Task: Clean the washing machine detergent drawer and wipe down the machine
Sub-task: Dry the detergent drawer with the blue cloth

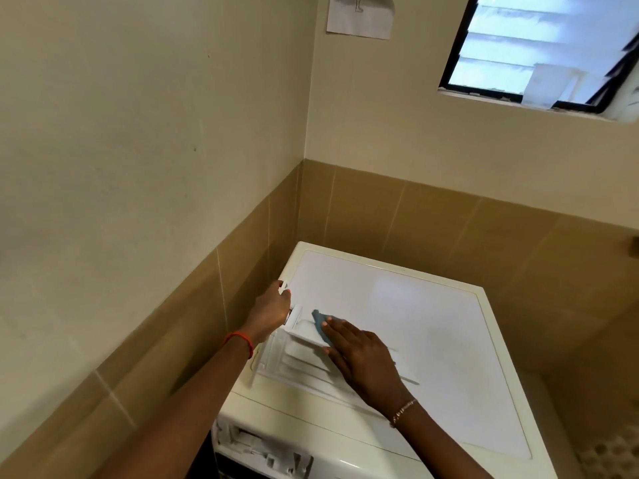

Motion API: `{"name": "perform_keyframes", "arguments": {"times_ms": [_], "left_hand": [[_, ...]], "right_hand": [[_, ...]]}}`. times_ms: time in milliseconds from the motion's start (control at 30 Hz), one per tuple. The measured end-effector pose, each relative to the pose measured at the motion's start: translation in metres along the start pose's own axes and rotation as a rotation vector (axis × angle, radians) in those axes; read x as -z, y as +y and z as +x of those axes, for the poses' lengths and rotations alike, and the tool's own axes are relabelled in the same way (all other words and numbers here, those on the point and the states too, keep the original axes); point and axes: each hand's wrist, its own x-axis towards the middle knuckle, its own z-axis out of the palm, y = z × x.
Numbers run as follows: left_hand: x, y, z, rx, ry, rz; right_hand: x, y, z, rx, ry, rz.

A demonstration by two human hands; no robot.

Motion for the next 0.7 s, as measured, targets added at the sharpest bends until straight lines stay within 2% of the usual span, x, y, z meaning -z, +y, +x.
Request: {"name": "perform_keyframes", "arguments": {"times_ms": [200, 267, 300, 400, 467, 500, 600, 700], "left_hand": [[0.000, 0.002, -0.002, -0.046, 0.030, 0.031], [0.001, 0.002, -0.003, -0.043, 0.030, 0.024], [0.000, 0.001, -0.003, -0.040, 0.029, 0.016], [0.001, -0.002, -0.002, -0.022, 0.020, -0.031], [0.002, -0.004, -0.003, -0.016, -0.003, -0.054], [0.003, -0.004, -0.004, -0.016, -0.012, -0.062], [0.003, -0.005, -0.009, -0.032, -0.017, -0.076], [0.008, -0.004, -0.014, -0.084, 0.012, -0.173]], "right_hand": [[0.005, 0.033, -0.035, -0.117, 0.087, -0.063], [0.009, 0.041, -0.045, -0.216, 0.123, 0.026], [0.012, 0.046, -0.050, -0.327, 0.123, 0.165], [0.024, 0.056, -0.059, -0.799, 0.127, 0.915], [0.029, 0.060, -0.062, -1.015, 0.153, 1.190], [0.031, 0.061, -0.063, -1.064, 0.137, 1.261], [0.037, 0.061, -0.058, -1.034, 0.082, 1.313], [0.040, 0.063, -0.052, -0.993, 0.138, 1.196]]}}
